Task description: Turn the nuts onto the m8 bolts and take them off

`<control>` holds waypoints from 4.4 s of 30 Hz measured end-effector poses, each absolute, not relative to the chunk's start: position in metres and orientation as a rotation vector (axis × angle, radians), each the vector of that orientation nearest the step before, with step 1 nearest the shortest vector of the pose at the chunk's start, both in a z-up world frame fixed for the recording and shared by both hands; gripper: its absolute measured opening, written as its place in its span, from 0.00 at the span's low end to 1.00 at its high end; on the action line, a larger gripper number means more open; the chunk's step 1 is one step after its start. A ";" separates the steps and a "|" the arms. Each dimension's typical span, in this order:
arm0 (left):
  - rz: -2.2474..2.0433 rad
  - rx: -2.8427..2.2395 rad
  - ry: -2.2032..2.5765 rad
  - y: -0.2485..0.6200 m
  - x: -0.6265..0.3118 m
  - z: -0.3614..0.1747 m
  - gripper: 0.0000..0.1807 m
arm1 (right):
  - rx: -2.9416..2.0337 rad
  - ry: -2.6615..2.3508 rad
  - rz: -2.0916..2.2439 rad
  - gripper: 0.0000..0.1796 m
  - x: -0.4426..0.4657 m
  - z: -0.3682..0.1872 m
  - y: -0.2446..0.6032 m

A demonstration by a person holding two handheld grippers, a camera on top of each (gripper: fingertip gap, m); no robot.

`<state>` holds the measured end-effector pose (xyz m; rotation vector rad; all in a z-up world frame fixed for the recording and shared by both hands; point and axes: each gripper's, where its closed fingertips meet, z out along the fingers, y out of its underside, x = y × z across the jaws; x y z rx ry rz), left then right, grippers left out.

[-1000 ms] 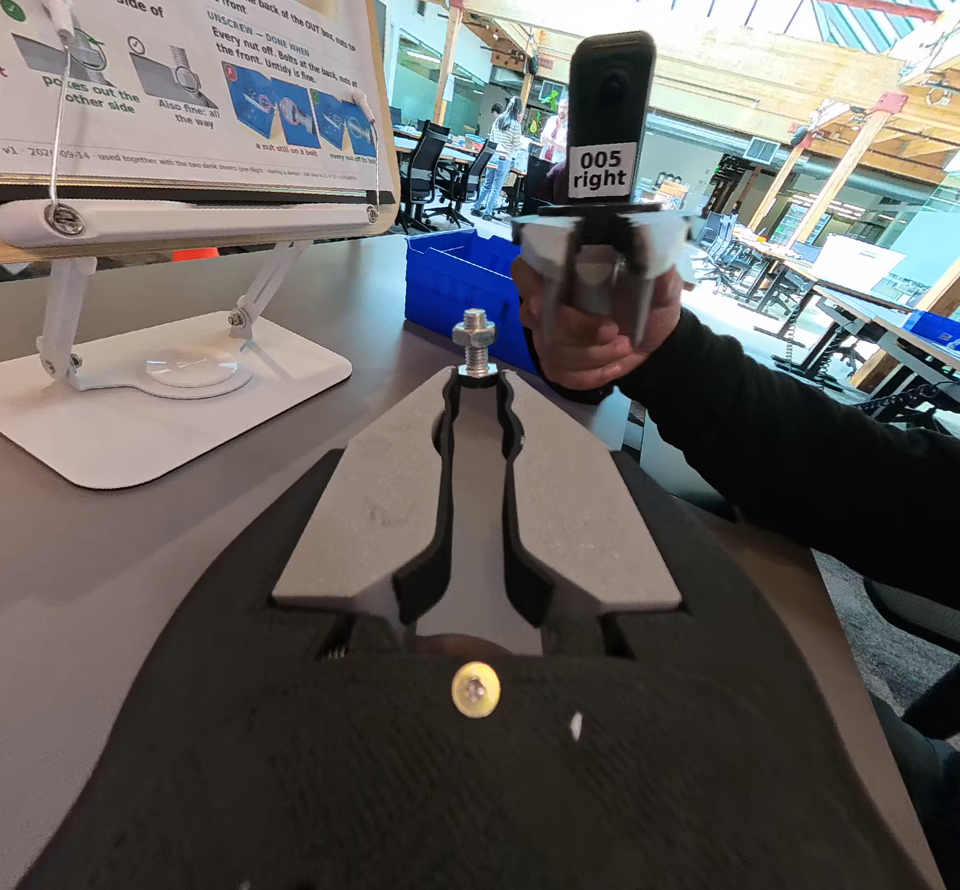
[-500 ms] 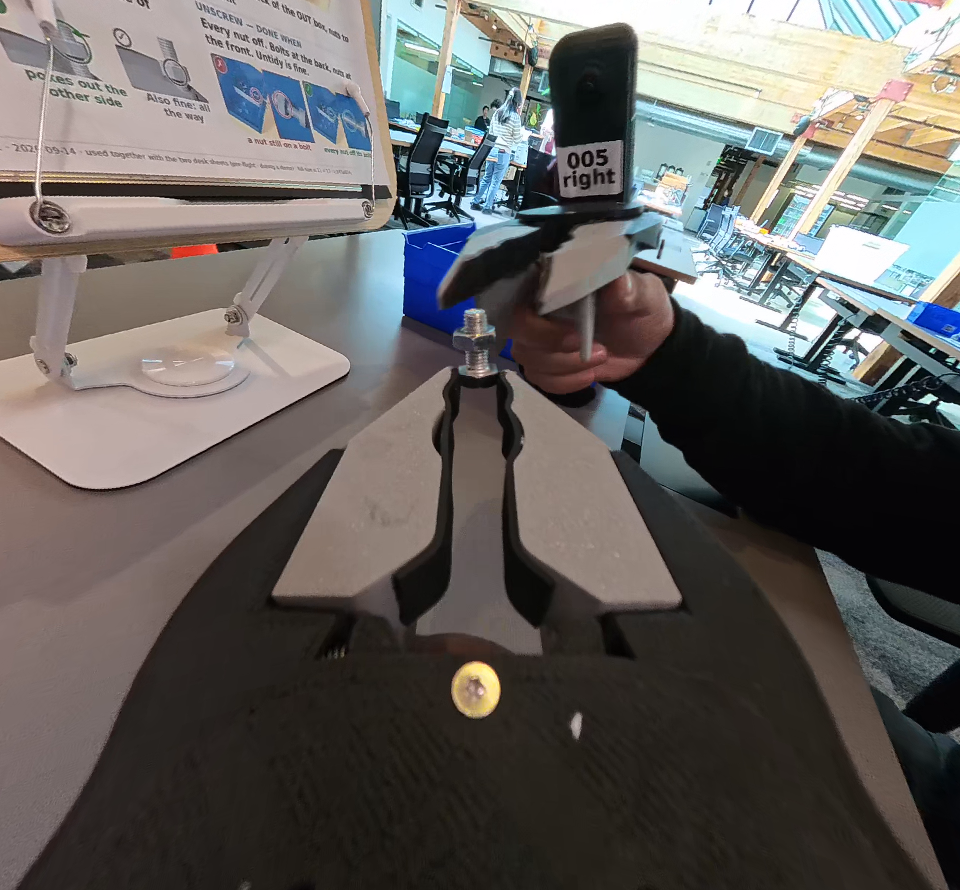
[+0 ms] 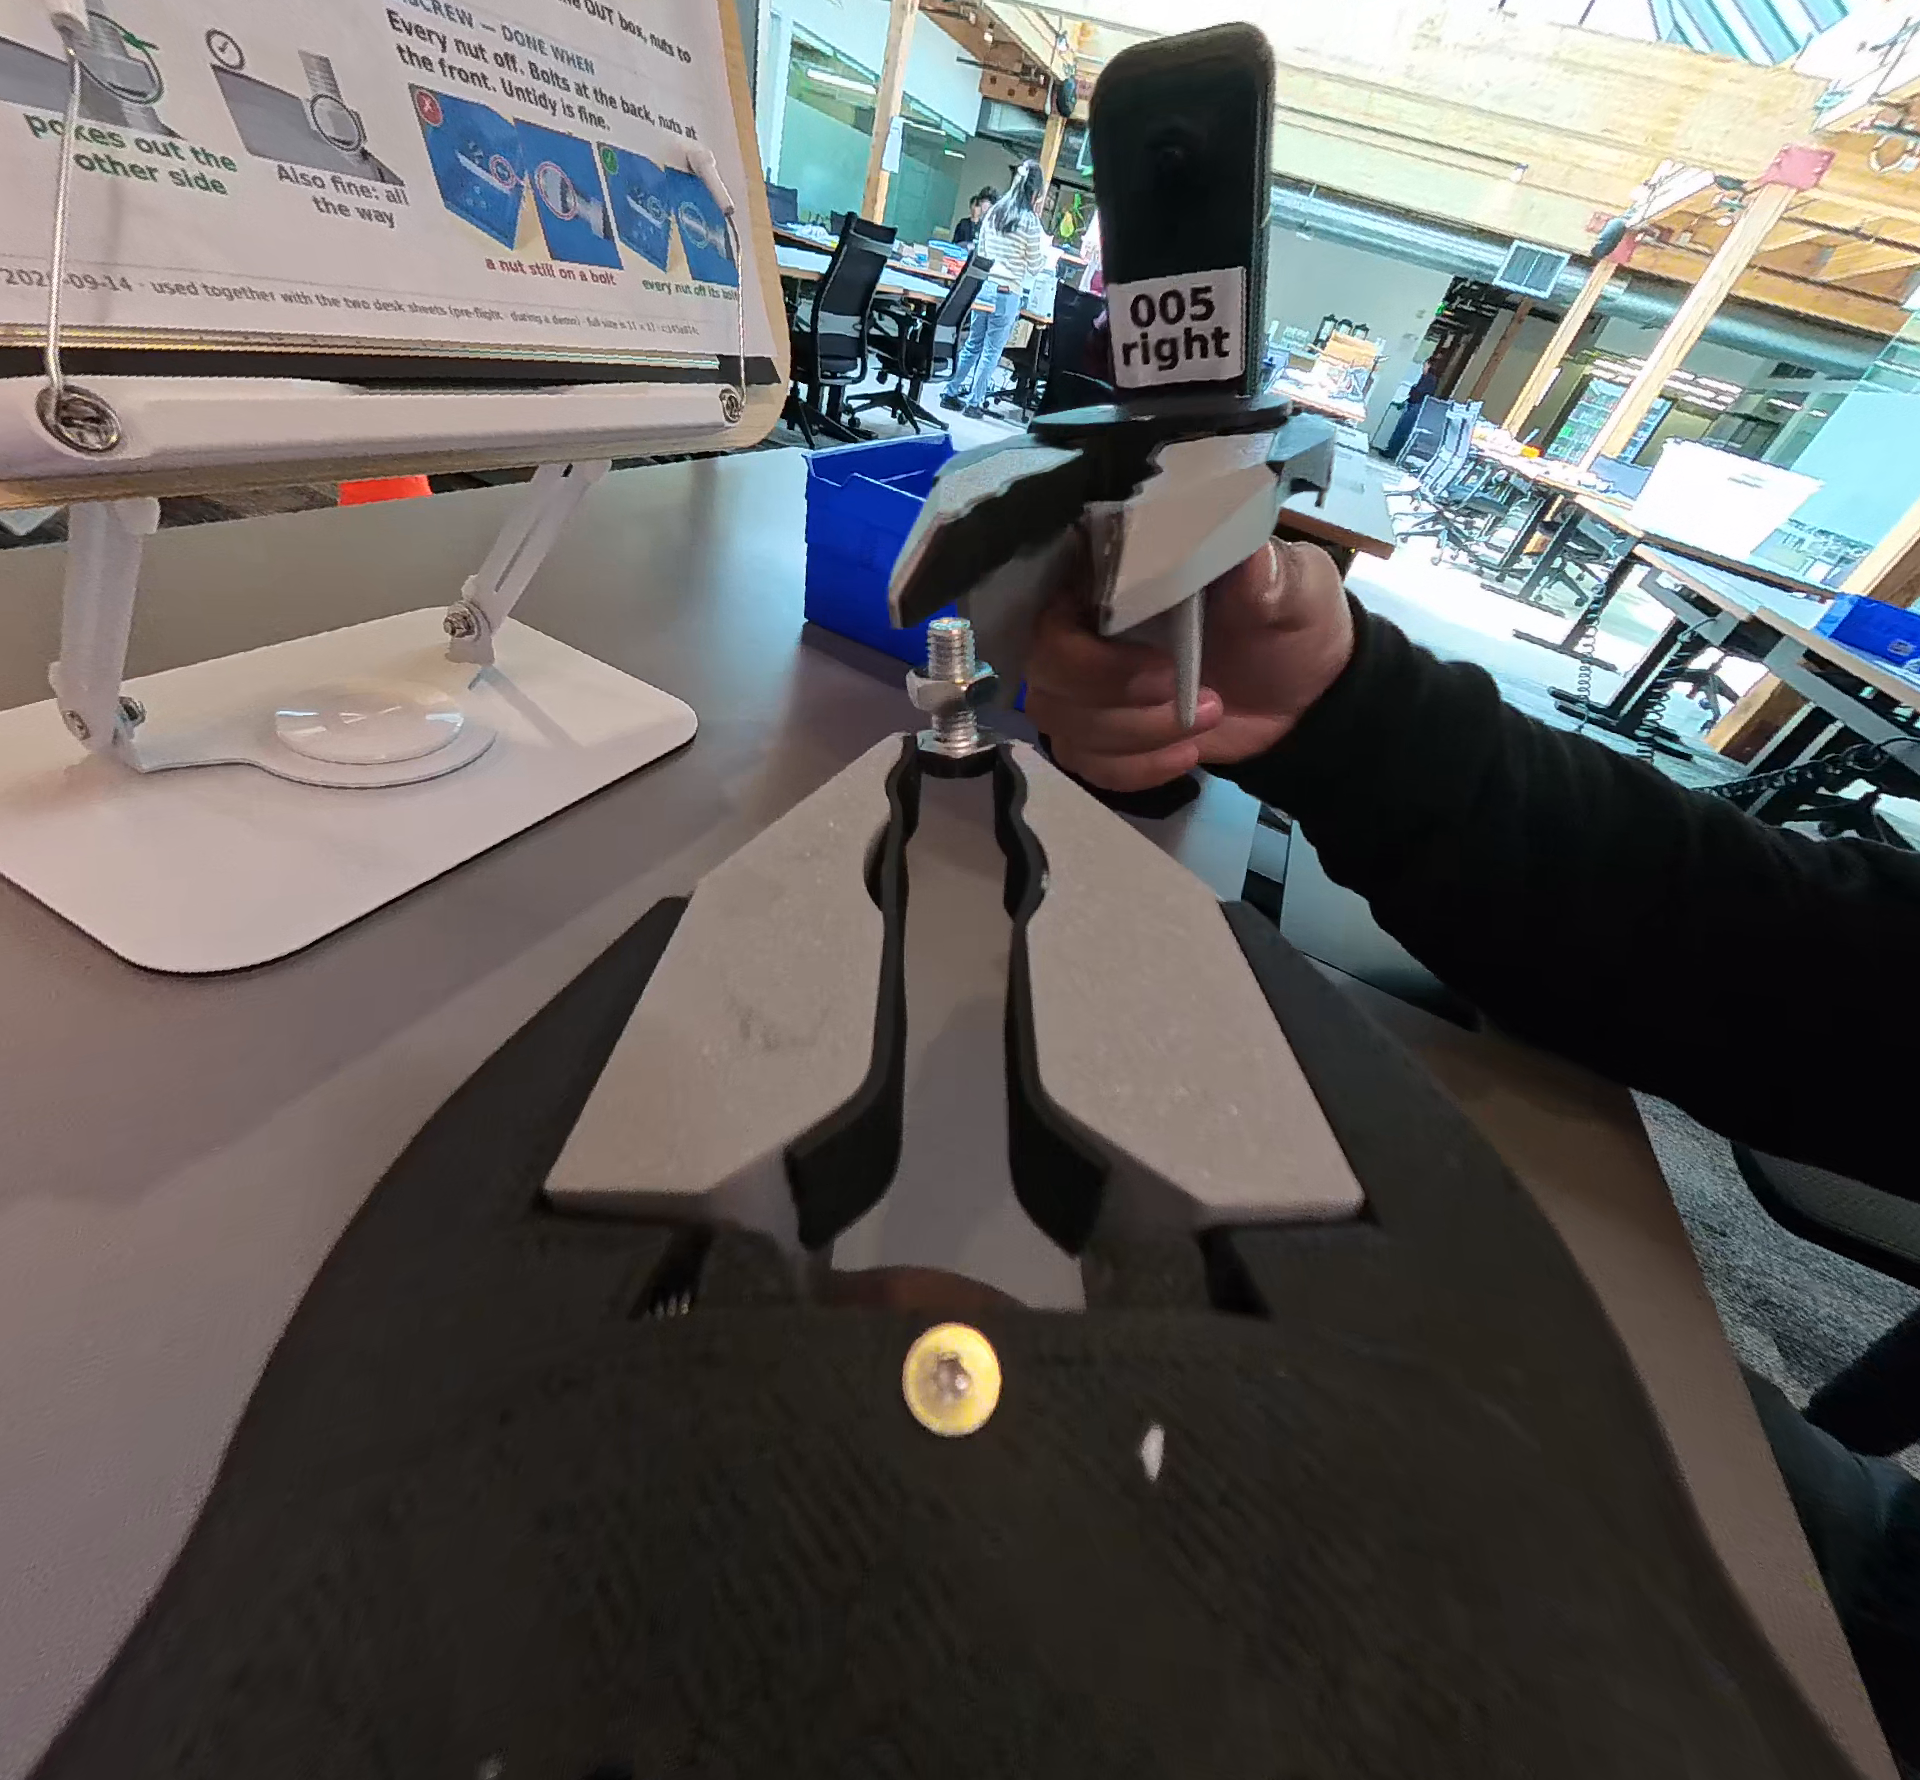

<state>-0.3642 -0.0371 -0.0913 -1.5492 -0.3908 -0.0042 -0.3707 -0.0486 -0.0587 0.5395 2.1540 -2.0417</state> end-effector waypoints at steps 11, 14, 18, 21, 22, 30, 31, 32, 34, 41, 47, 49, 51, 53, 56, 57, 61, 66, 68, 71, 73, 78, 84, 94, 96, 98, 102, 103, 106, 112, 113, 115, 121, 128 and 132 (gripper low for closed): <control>-0.003 -1.540 -0.399 -0.040 -0.366 -0.090 0.06 | 0.400 2.022 -2.023 0.08 -0.350 -0.046 -0.047; -0.006 -1.550 -0.393 -0.037 -0.365 -0.092 0.07 | 0.489 2.101 -2.049 0.13 -0.363 -0.050 -0.044; -0.005 -1.554 -0.394 -0.036 -0.364 -0.093 0.07 | 0.517 2.190 -1.982 0.18 -0.365 -0.065 -0.054; -0.001 -1.548 -0.401 -0.038 -0.366 -0.092 0.07 | 0.465 2.191 -1.948 0.17 -0.357 -0.067 -0.057; -0.001 -1.540 -0.408 -0.040 -0.368 -0.091 0.07 | 0.367 2.130 -1.952 0.09 -0.345 -0.060 -0.056; -0.007 -1.554 -0.391 -0.036 -0.364 -0.092 0.07 | 0.558 2.178 -2.014 0.17 -0.370 -0.060 -0.046; -0.006 -1.554 -0.391 -0.036 -0.364 -0.092 0.07 | 0.582 2.211 -1.999 0.18 -0.373 -0.066 -0.049; -0.005 -1.554 -0.393 -0.036 -0.364 -0.093 0.07 | 0.556 2.224 -1.974 0.18 -0.369 -0.069 -0.053; -0.012 -1.552 -0.384 -0.037 -0.363 -0.092 0.07 | 0.456 2.187 -1.929 0.24 -0.353 -0.069 -0.057; -0.007 -1.549 -0.401 -0.038 -0.367 -0.093 0.07 | 0.431 2.130 -2.007 0.13 -0.352 -0.054 -0.042; 0.008 -1.547 -0.410 -0.040 -0.369 -0.092 0.07 | 0.338 2.147 -1.921 0.08 -0.336 -0.067 -0.054; -0.005 -1.538 -0.412 -0.041 -0.369 -0.091 0.07 | 0.216 2.004 -1.895 0.01 -0.315 -0.053 -0.048; -0.007 -1.541 -0.406 -0.040 -0.368 -0.091 0.07 | 0.327 2.027 -1.983 0.08 -0.334 -0.050 -0.042; -0.006 -1.550 -0.395 -0.037 -0.365 -0.092 0.07 | 0.464 2.098 -2.020 0.11 -0.354 -0.057 -0.038; -0.004 -1.558 -0.382 -0.035 -0.362 -0.092 0.07 | 0.571 2.170 -1.982 0.18 -0.366 -0.071 -0.042; 0.000 -1.558 -0.386 -0.035 -0.363 -0.092 0.07 | 0.523 2.164 -1.951 0.17 -0.359 -0.072 -0.046; -0.002 -1.545 -0.409 -0.039 -0.368 -0.092 0.07 | 0.168 1.977 -1.841 0.00 -0.303 -0.053 -0.049; -0.009 -1.553 -0.388 -0.036 -0.363 -0.092 0.07 | 0.513 2.200 -1.998 0.14 -0.360 -0.067 -0.045; -0.016 -1.563 -0.380 -0.034 -0.361 -0.093 0.07 | 0.528 2.190 -2.003 0.16 -0.362 -0.068 -0.048; -0.023 -1.569 -0.376 -0.032 -0.360 -0.095 0.07 | 0.516 2.271 -1.985 0.14 -0.360 -0.071 -0.054; -0.021 -1.570 -0.375 -0.032 -0.360 -0.095 0.07 | 0.519 2.350 -1.959 0.09 -0.362 -0.077 -0.057; -0.019 -1.570 -0.364 -0.031 -0.357 -0.094 0.07 | 0.540 2.328 -1.956 0.03 -0.363 -0.078 -0.058; -0.059 -1.558 -0.383 -0.030 -0.359 -0.096 0.07 | 0.574 2.288 -1.931 0.02 -0.364 -0.081 -0.057; 0.067 -1.759 -0.373 -0.020 -0.361 -0.129 0.17 | 0.673 2.415 -2.022 0.02 -0.376 -0.065 -0.043; 0.085 -1.760 -0.374 -0.019 -0.361 -0.129 0.16 | 0.677 2.487 -2.003 0.02 -0.376 -0.065 -0.044; 0.078 -1.757 -0.388 -0.020 -0.362 -0.129 0.15 | 0.687 2.559 -1.987 0.02 -0.375 -0.064 -0.043; 0.075 -1.752 -0.416 -0.022 -0.366 -0.131 0.15 | 0.697 2.615 -2.050 0.02 -0.372 -0.045 -0.035; 0.072 -1.752 -0.422 -0.022 -0.367 -0.132 0.15 | 0.697 2.623 -2.067 0.02 -0.371 -0.041 -0.033; 0.067 -1.749 -0.436 -0.022 -0.368 -0.134 0.15 | 0.695 2.620 -2.098 0.02 -0.370 -0.032 -0.027; 0.078 -1.771 -0.441 -0.019 -0.368 -0.141 0.14 | 0.715 2.573 -2.119 0.02 -0.371 -0.029 -0.023; 0.082 -1.772 -0.446 -0.019 -0.369 -0.142 0.14 | 0.719 2.571 -2.120 0.02 -0.372 -0.029 -0.023; 0.086 -1.772 -0.455 -0.019 -0.371 -0.143 0.14 | 0.733 2.575 -2.126 0.02 -0.373 -0.028 -0.020; 0.094 -1.777 -0.462 -0.018 -0.372 -0.145 0.14 | 0.782 2.568 -2.171 0.02 -0.378 -0.017 -0.004; 0.098 -1.785 -0.459 -0.017 -0.371 -0.147 0.14 | 0.814 2.544 -2.200 0.02 -0.381 -0.012 0.005; 0.098 -1.779 -0.463 -0.017 -0.372 -0.146 0.13 | 0.820 2.546 -2.211 0.02 -0.381 -0.010 0.007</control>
